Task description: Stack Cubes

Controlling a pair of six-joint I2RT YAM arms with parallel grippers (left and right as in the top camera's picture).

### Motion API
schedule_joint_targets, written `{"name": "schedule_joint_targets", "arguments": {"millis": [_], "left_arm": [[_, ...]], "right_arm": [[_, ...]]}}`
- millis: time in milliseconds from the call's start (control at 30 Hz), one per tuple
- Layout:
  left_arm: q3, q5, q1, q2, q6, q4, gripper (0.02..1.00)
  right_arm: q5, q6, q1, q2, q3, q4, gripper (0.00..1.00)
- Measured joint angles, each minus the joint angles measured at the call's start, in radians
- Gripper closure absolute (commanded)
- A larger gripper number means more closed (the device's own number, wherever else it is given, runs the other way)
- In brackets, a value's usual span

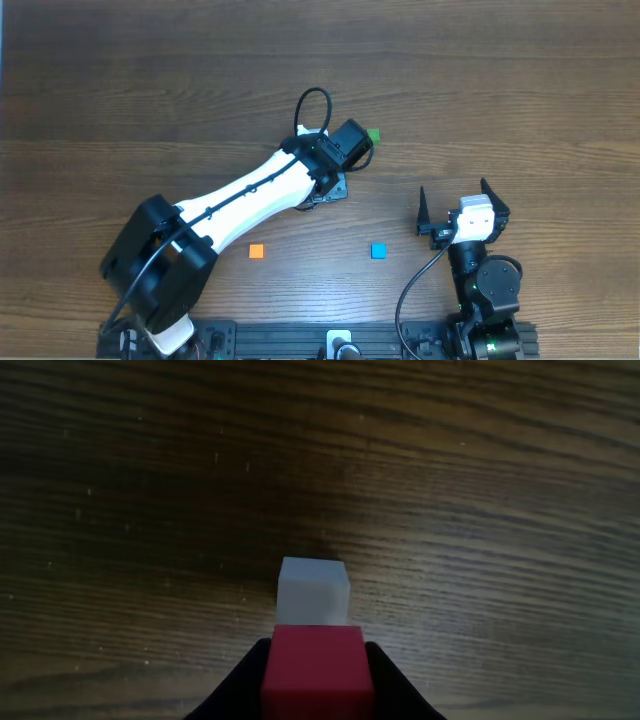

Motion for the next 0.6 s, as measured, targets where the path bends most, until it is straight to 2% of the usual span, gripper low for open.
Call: {"name": "schedule_joint_targets", "arguments": {"millis": [600], "left_arm": [[0.000,0.001,0.018,0.034,0.000,0.026,0.980]], "right_arm": [[0.000,0.000,0.000,0.000,0.000,0.000,0.007]]}}
